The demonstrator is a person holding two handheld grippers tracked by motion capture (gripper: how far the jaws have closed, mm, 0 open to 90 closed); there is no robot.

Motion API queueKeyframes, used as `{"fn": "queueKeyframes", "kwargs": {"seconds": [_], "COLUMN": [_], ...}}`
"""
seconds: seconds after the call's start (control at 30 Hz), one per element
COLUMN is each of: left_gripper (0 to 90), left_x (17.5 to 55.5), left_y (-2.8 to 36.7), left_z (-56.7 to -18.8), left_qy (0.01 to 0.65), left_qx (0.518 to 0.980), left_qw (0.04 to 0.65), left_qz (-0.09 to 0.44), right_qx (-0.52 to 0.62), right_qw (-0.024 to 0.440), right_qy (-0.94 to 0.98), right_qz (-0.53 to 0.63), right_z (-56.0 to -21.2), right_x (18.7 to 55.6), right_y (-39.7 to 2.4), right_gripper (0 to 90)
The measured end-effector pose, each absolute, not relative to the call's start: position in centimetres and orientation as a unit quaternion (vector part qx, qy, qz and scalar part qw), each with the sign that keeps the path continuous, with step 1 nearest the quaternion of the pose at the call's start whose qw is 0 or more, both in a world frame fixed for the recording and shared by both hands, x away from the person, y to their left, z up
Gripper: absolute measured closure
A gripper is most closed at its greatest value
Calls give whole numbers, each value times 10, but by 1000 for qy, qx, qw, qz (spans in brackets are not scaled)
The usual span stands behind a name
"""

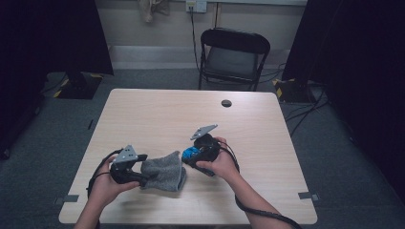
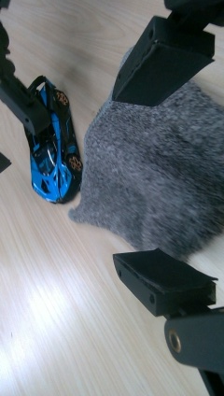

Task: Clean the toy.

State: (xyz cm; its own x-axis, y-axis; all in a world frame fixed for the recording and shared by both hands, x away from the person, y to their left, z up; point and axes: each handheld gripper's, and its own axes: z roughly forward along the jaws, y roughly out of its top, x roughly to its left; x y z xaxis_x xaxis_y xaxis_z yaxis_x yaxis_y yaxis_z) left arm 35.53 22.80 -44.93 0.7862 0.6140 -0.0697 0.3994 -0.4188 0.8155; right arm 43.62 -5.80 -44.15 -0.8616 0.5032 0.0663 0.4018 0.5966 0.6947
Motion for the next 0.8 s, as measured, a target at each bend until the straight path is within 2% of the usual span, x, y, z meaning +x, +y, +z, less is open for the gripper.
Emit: {"fn": "queueKeyframes", "kwargs": {"seconds": [0.3, 0.8], "left_gripper": [181, 182], "left_x": [362, 364], "left_y": [206, 205], "left_z": [-461, -468], "left_qy": [283, 286], "left_qx": [851, 852], "left_qw": [432, 430], "left_qz": [96, 88], "right_qx": [264, 265], "right_qw": [80, 75], "right_qy": [898, 907], "right_qz": [342, 318], "right_z": [-456, -477], "right_x": [438, 439], "right_y": [-69, -81], "right_gripper": [168, 185]}}
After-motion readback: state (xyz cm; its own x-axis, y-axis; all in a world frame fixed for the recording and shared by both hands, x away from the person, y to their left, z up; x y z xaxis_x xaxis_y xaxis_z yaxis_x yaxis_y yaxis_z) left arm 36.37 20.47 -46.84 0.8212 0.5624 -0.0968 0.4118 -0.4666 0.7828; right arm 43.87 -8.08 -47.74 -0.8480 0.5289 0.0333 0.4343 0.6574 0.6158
